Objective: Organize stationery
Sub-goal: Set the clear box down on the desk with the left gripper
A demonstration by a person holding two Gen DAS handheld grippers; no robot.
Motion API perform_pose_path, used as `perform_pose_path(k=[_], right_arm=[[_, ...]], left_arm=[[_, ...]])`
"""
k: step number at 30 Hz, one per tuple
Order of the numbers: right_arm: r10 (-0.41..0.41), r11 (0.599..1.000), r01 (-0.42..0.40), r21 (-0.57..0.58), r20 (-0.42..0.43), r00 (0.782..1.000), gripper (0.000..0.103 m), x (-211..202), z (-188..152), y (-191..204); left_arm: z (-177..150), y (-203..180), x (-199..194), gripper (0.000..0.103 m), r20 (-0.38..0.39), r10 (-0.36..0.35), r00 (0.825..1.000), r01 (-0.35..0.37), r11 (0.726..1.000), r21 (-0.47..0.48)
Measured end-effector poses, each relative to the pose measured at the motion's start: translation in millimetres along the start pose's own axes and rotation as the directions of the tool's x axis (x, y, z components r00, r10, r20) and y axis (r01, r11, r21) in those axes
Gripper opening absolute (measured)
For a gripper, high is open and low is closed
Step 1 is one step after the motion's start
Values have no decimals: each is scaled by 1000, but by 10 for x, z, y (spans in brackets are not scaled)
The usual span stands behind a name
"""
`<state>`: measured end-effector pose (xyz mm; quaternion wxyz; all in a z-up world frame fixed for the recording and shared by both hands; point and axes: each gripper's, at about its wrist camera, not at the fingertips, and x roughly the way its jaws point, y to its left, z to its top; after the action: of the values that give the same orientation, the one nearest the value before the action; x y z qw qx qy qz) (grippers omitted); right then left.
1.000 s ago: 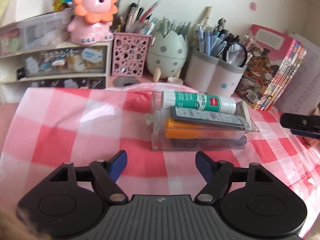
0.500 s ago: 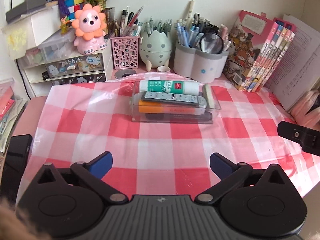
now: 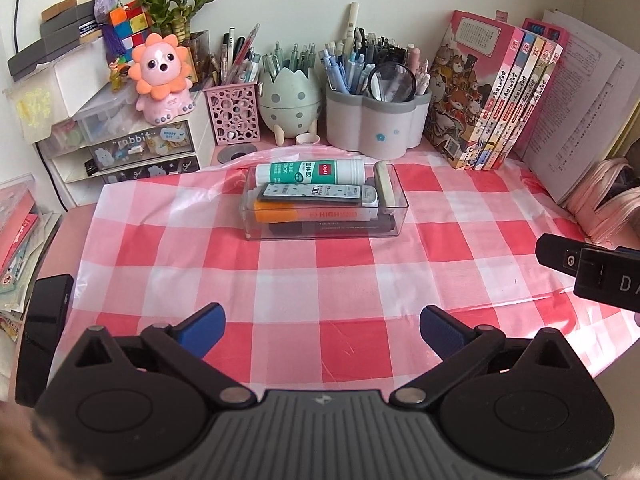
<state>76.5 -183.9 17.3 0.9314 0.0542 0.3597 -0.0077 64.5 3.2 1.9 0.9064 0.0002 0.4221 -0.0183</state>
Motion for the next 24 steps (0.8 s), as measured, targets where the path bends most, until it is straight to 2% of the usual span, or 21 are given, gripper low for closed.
perform_pose_path(k=[24], right_arm=[[13,1000,-13,-6,-8,1000,98,40,-9,44]], left_arm=[[0,-4,-17,81,2,-11,1000,11,1000,7]])
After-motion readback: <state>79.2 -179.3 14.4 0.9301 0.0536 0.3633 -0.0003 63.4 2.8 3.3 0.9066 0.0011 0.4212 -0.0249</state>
